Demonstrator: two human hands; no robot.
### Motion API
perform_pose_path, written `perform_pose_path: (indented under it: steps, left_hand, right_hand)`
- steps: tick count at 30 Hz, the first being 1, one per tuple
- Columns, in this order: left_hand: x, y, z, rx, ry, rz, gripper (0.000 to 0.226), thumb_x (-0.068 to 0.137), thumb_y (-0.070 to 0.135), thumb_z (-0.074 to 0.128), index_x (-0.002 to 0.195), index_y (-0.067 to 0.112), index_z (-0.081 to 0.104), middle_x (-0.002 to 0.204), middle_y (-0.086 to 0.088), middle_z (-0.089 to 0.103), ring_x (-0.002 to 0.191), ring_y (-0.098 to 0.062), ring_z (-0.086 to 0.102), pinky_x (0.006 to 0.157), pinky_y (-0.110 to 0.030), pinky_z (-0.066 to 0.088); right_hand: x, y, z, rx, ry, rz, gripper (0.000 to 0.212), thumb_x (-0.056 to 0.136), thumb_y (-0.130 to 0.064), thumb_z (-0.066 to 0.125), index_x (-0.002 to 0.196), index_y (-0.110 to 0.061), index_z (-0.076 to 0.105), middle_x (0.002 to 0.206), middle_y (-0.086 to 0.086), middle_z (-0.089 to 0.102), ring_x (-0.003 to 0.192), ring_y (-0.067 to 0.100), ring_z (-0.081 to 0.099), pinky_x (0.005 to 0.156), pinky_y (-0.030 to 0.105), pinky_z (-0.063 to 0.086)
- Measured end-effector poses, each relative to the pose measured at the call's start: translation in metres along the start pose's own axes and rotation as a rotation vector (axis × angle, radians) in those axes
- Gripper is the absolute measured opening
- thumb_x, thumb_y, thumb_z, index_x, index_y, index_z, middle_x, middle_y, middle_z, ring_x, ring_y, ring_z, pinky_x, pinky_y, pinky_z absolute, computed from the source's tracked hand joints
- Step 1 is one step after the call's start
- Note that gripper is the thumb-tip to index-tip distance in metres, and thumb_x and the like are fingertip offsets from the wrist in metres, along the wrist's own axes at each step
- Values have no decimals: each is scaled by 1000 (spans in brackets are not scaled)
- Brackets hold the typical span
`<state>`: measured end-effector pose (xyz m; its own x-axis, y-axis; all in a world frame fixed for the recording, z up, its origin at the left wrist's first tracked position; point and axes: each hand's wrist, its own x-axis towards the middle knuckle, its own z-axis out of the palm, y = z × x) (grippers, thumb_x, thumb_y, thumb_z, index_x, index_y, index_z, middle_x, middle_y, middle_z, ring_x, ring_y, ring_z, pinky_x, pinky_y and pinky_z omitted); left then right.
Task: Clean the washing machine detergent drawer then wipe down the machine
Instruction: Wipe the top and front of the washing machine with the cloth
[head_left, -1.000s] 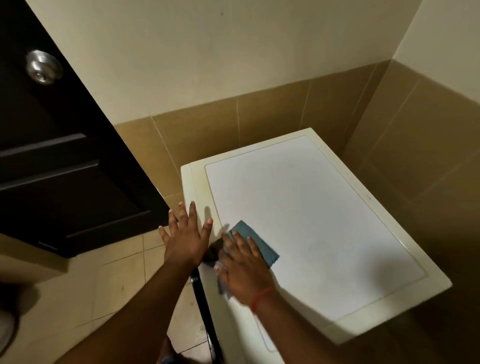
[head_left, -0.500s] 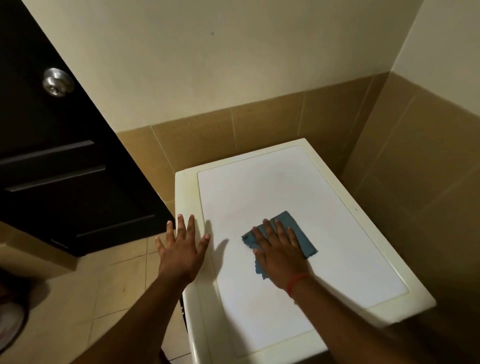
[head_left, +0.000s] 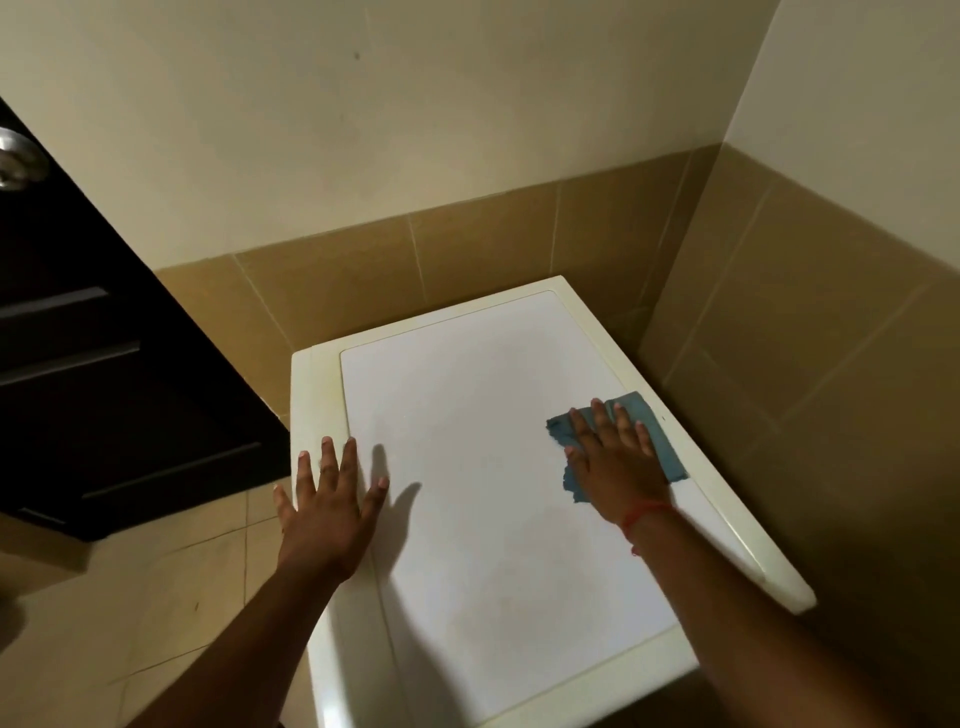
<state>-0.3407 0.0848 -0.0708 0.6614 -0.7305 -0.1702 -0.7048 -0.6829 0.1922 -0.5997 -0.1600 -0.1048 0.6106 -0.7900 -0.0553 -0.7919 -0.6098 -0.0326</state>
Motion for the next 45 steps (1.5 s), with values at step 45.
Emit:
perform_pose_path:
  steps: [45]
  left_hand:
    - [26, -153, -24, 47, -100, -10, 74, 90, 69, 1, 153, 33, -15, 158, 3, -25, 146, -25, -24, 118, -57, -6]
  right_hand:
    - [51, -254, 2, 36, -85, -357, 59, 104, -38, 30, 157, -26, 7, 165, 4, 1, 151, 27, -1, 120, 44, 2]
